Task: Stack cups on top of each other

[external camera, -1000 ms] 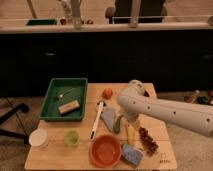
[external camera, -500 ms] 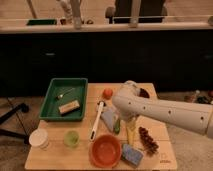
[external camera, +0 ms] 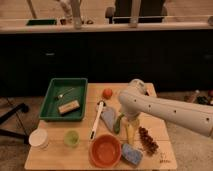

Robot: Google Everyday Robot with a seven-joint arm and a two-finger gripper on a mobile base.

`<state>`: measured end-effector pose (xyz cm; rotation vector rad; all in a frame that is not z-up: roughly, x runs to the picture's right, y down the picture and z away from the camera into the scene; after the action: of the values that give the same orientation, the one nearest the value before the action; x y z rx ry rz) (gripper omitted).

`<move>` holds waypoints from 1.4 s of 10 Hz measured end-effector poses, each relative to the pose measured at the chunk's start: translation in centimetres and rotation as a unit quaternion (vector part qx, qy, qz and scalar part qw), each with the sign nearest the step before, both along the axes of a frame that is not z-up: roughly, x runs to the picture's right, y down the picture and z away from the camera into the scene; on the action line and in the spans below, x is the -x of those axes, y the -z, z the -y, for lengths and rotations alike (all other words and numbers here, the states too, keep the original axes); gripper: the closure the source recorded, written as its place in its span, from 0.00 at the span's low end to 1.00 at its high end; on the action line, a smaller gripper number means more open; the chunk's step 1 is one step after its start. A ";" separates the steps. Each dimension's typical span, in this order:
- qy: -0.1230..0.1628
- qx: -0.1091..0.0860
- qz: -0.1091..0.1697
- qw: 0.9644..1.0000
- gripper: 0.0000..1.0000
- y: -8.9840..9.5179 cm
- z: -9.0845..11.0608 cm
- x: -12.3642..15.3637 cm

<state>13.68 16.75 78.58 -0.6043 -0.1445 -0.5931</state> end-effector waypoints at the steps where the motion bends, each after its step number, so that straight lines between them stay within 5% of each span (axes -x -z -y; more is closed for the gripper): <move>1: -0.010 0.000 0.002 1.000 0.20 -0.2 0.3 -0.4; 8: -0.035 0.006 0.016 0.999 0.20 -1.8 1.2 -2.9; 14: 0.021 0.033 0.064 0.997 0.20 -3.3 1.4 -3.1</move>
<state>16.77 15.36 81.88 -0.6354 -0.2735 -0.6697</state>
